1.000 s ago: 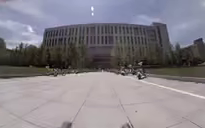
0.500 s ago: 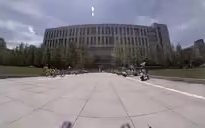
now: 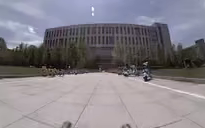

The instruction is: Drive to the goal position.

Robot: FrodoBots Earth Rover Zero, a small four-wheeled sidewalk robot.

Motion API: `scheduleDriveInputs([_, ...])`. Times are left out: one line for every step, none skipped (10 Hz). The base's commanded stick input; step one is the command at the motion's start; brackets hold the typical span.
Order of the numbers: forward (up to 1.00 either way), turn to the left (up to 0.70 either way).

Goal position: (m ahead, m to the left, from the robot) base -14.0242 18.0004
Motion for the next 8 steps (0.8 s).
scheduleDriveInputs([0.7,0.0])
scheduleDriveInputs([0.7,0.0])
scheduleDriveInputs([0.7,0.0])
scheduleDriveInputs([0.7,0.0])
scheduleDriveInputs([0.7,0.0])
scheduleDriveInputs([0.7,0.0])
scheduleDriveInputs([0.7,0.0])
scheduleDriveInputs([0.7,0.0])
